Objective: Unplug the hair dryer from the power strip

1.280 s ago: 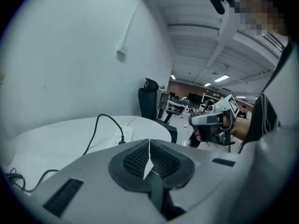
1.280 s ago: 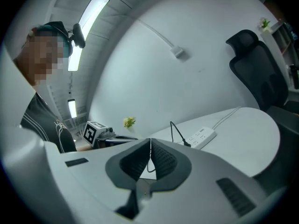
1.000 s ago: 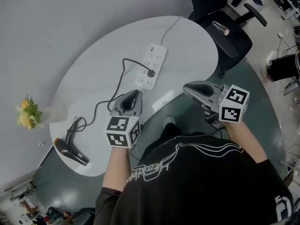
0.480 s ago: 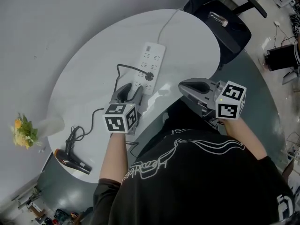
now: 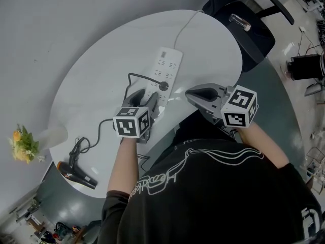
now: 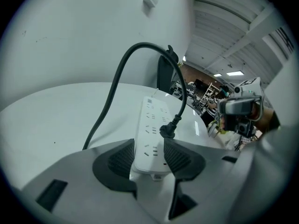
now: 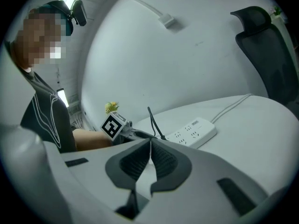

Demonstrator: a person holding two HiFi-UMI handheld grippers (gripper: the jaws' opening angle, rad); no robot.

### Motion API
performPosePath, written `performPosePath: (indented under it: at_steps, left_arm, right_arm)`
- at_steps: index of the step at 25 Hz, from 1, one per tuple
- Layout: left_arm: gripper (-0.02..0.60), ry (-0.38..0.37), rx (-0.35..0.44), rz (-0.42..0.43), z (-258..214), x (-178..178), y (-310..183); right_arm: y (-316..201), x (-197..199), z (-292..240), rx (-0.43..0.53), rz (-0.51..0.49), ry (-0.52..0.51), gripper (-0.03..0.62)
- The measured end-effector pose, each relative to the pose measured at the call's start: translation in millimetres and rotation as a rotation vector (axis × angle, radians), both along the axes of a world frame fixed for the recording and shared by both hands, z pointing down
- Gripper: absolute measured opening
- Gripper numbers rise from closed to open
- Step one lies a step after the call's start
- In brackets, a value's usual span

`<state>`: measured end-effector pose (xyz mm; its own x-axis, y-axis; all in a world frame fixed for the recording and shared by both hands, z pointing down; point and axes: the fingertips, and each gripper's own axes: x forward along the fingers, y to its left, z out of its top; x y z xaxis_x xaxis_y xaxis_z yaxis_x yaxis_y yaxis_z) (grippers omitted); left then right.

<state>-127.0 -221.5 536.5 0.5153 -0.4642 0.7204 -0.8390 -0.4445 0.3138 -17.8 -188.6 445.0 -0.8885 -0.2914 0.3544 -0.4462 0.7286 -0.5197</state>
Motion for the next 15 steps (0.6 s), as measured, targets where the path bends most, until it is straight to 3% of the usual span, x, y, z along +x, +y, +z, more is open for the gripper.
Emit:
performPosePath:
  at_steps: [7, 15]
  left_arm:
    - [0.179, 0.032, -0.037, -0.001, 8, -3, 0]
    - [0.183, 0.082, -0.045, -0.009, 9, -3, -1]
  right_arm:
    - [-10, -16, 16, 0.017, -0.049, 0.046, 0.0]
    - [-28, -45, 34, 0.118, -0.119, 0.16, 0.003]
